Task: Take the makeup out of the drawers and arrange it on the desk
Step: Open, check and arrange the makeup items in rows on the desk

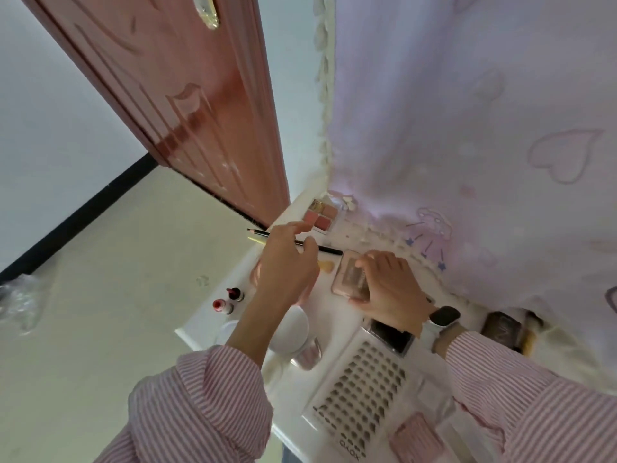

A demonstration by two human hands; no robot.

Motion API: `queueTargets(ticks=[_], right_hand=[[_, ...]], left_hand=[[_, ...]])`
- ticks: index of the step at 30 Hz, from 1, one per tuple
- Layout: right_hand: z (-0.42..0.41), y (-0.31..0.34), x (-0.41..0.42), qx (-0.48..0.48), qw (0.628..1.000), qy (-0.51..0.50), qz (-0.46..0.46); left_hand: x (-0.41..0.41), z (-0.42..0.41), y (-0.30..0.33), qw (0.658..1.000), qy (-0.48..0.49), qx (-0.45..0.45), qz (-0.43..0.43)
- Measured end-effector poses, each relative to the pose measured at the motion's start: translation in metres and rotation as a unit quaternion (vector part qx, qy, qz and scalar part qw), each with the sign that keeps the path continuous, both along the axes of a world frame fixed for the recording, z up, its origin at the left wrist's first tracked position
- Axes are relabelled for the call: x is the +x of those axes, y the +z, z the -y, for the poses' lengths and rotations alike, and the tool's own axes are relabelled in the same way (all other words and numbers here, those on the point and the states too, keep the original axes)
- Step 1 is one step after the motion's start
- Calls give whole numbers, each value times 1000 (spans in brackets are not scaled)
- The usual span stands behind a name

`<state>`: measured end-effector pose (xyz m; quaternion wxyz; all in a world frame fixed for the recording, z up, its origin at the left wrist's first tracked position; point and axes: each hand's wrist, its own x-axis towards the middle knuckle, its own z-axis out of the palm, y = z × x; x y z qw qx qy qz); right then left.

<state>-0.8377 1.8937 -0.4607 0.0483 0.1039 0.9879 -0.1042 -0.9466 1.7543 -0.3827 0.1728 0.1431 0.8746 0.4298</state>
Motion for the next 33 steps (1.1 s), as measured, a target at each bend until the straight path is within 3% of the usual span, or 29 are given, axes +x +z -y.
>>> queueTargets(ticks=[4, 8, 10, 12, 16, 18, 22, 25, 33], right_hand=[[-7, 16, 6, -114, 990, -31, -76], [-9, 45, 26, -433, 879, -119, -159], [-9, 50, 43, -527, 823, -140, -162], [-7, 54, 61, -557, 804, -128, -164], [3, 53, 90, -480, 849, -119, -186], [10, 50, 102, -414, 880, -104, -209], [10, 48, 120, -270, 939, -27, -213], [9, 49, 129, -182, 958, 16, -221], [-3, 63, 134, -174, 969, 80, -156]], left_hand=[[26, 4, 6, 998, 42, 46, 20], [57, 7, 15, 980, 84, 142, 113], [77, 8, 13, 951, 95, 200, 218], [98, 9, 5, 914, 103, 224, 322], [128, 6, -10, 814, 116, 283, 495], [137, 5, -14, 780, 105, 330, 521], [147, 4, -19, 757, 108, 413, 495], [153, 3, -18, 750, 101, 421, 501], [165, -13, -15, 769, 60, 410, 487]])
